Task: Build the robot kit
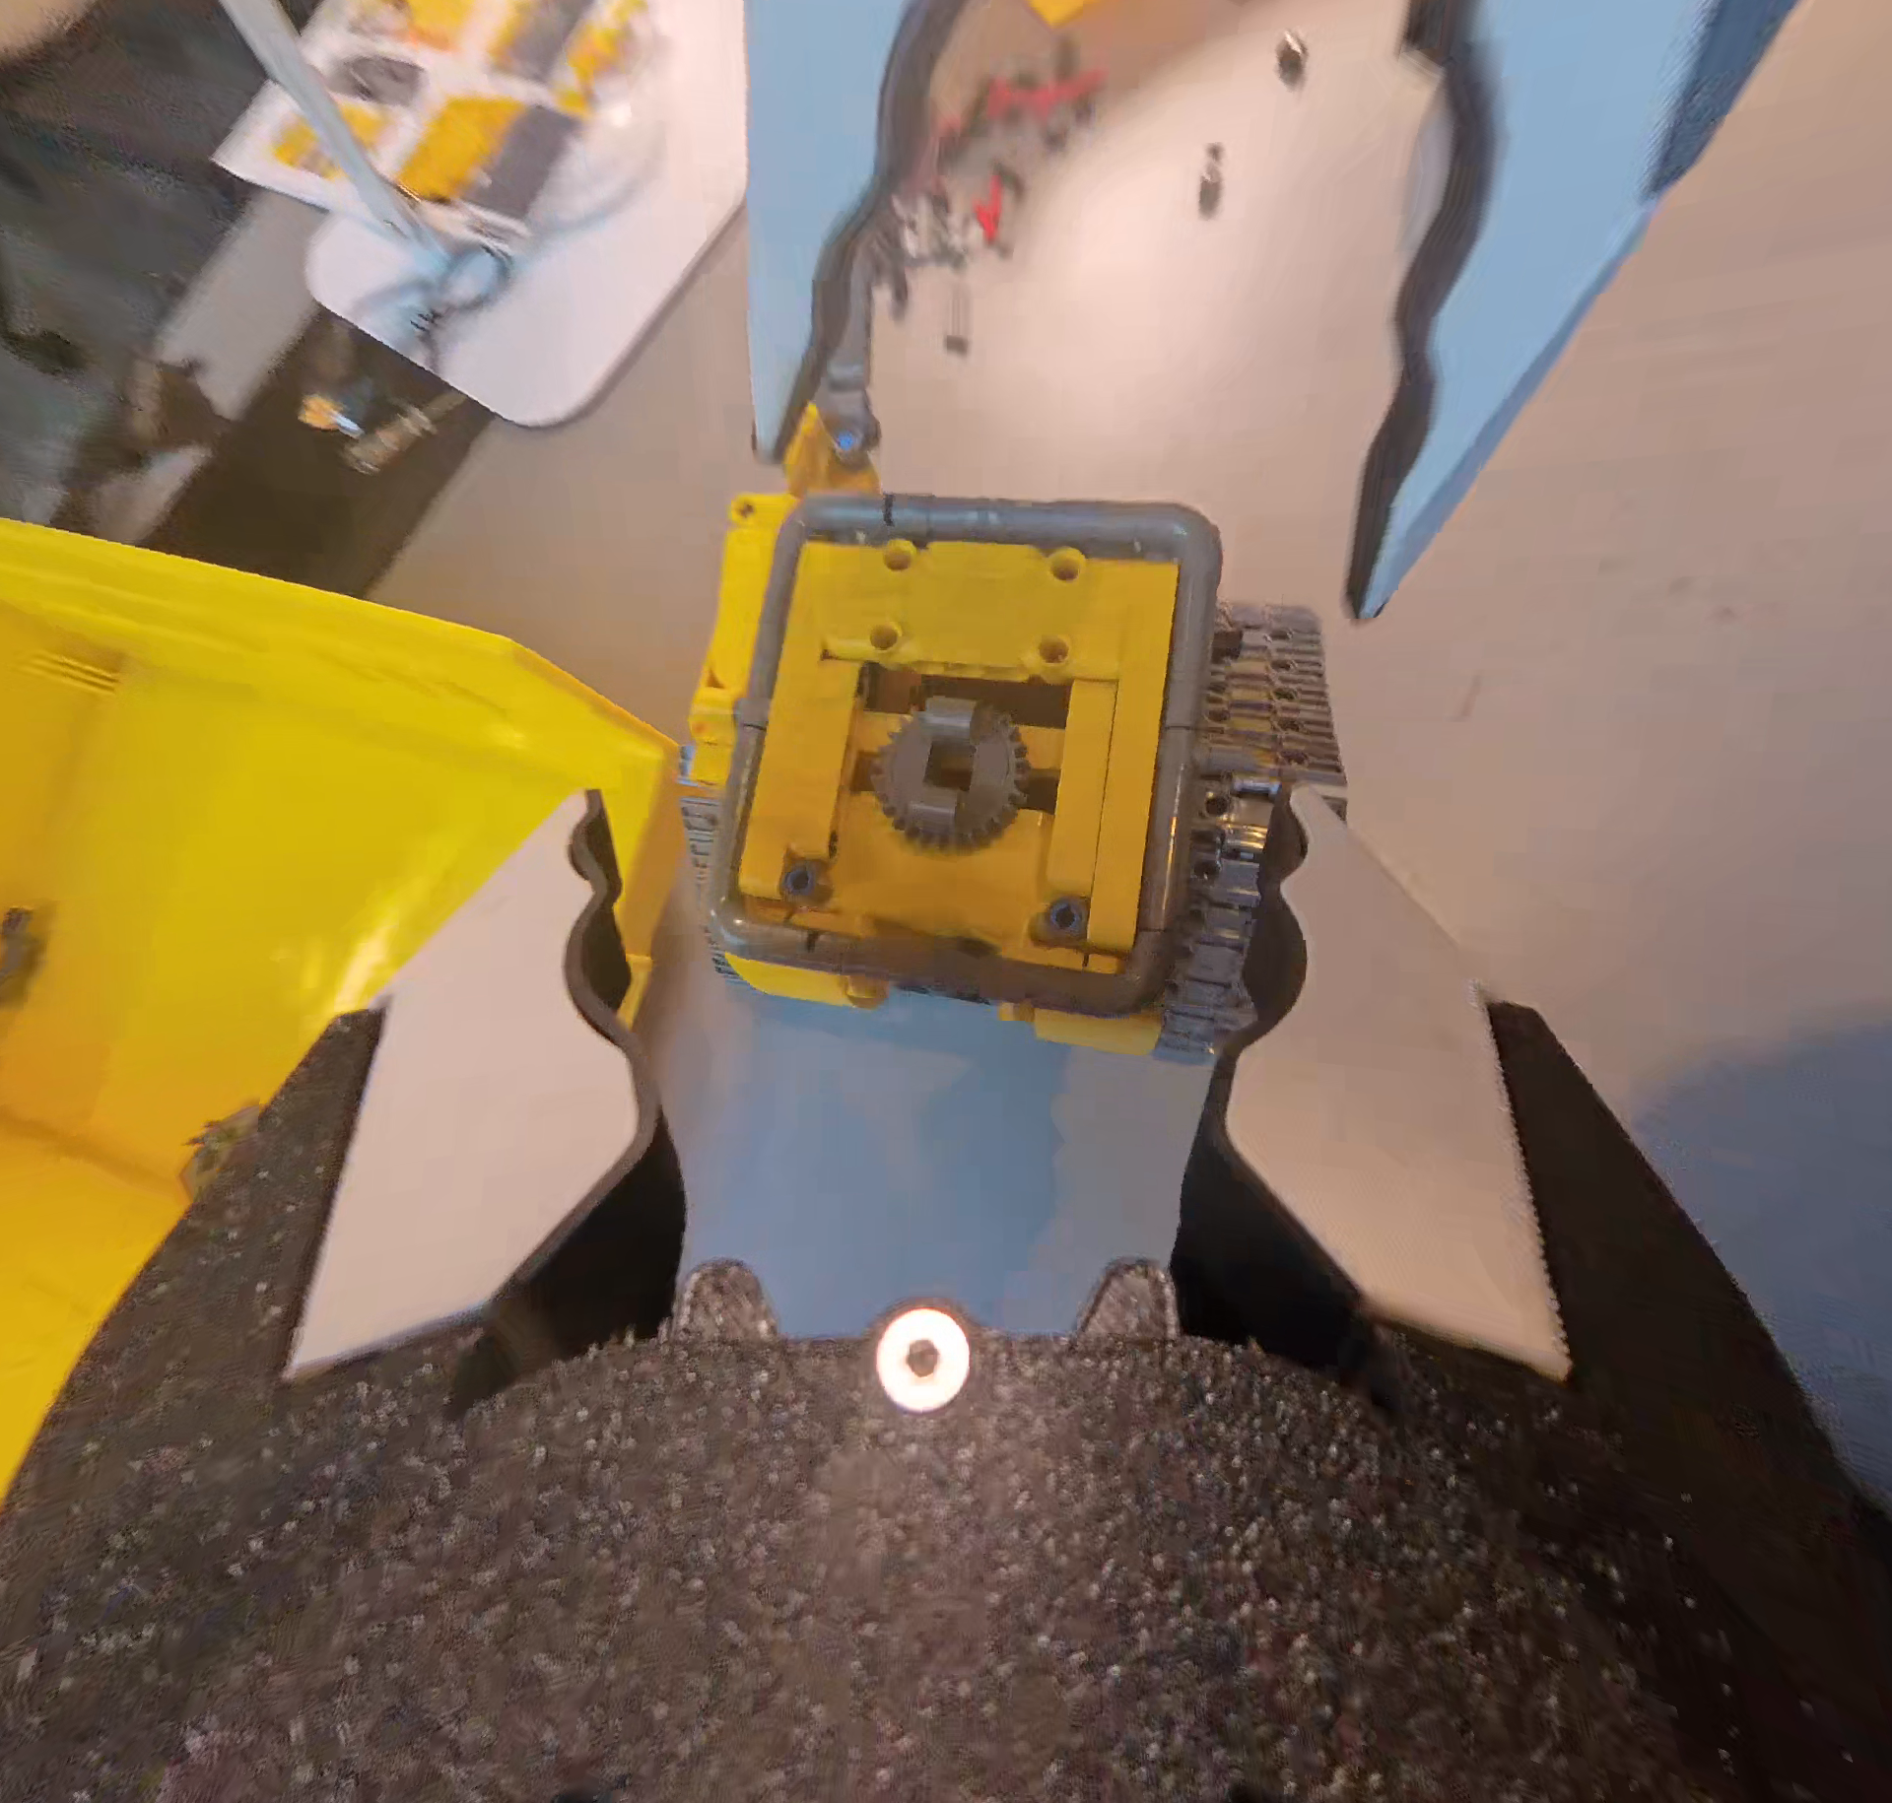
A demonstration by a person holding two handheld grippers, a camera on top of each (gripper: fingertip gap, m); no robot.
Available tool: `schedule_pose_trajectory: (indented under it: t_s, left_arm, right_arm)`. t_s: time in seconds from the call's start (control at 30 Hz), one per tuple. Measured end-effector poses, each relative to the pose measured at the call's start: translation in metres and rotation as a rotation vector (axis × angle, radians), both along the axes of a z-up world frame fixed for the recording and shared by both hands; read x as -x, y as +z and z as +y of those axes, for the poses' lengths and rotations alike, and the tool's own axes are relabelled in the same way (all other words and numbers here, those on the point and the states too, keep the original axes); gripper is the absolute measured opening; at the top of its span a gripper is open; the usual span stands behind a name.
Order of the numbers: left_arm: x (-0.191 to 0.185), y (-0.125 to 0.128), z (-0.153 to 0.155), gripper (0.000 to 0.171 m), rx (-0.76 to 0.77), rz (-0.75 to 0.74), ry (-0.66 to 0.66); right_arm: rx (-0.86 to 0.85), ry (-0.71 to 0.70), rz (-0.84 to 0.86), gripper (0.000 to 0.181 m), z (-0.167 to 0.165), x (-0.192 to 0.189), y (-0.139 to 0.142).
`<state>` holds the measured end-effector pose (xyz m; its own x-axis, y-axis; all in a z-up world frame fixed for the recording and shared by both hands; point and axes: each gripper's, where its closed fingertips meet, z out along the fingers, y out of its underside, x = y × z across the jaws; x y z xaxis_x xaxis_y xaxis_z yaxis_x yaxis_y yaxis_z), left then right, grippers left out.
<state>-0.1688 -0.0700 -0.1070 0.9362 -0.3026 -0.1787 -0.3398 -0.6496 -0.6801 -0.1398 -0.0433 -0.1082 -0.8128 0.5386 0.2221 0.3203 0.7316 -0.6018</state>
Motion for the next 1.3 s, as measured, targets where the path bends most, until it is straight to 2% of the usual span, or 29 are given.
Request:
schedule_pose_trajectory:
  t_s: [0.1,0.17,0.23,0.37,0.53,0.7,0.87,1.17,1.3]
  left_arm:
    - [-0.001,-0.019,-0.001,0.125,0.157,-0.023,-0.061]
    - [-0.001,-0.032,0.0,0.119,0.242,-0.006,-0.09]
    - [-0.005,-0.031,0.009,0.108,0.234,-0.02,-0.108]
    - [-0.014,-0.031,0.017,0.107,0.222,-0.001,-0.141]
    - [-0.025,-0.027,0.009,0.106,0.178,-0.006,-0.165]
    - [-0.028,-0.005,-0.005,0.106,0.128,-0.031,-0.144]
    - [-0.016,0.029,-0.017,0.106,0.066,-0.04,-0.093]
    - [0.04,0.062,-0.052,0.106,0.05,0.0,0.019]
    - [0.074,0.082,-0.056,0.105,0.032,0.021,0.082]
  right_arm:
    - [0.115,-0.071,0.072,0.11,0.009,-0.036,0.013]
    - [0.19,-0.113,0.091,0.108,0.013,-0.068,0.012]
    - [0.241,-0.16,0.085,0.105,0.016,-0.104,0.001]
    - [0.299,-0.27,0.068,0.1,0.029,-0.171,-0.023]
    - [0.449,-0.416,0.162,0.091,0.046,-0.219,-0.02]
    - [0.562,-0.463,0.273,0.085,0.054,-0.227,-0.009]
    - [0.545,-0.437,0.28,0.084,0.049,-0.222,-0.011]
    - [0.535,-0.434,0.274,0.082,0.045,-0.225,-0.016]
    - [0.548,-0.429,0.261,0.081,0.044,-0.222,-0.017]
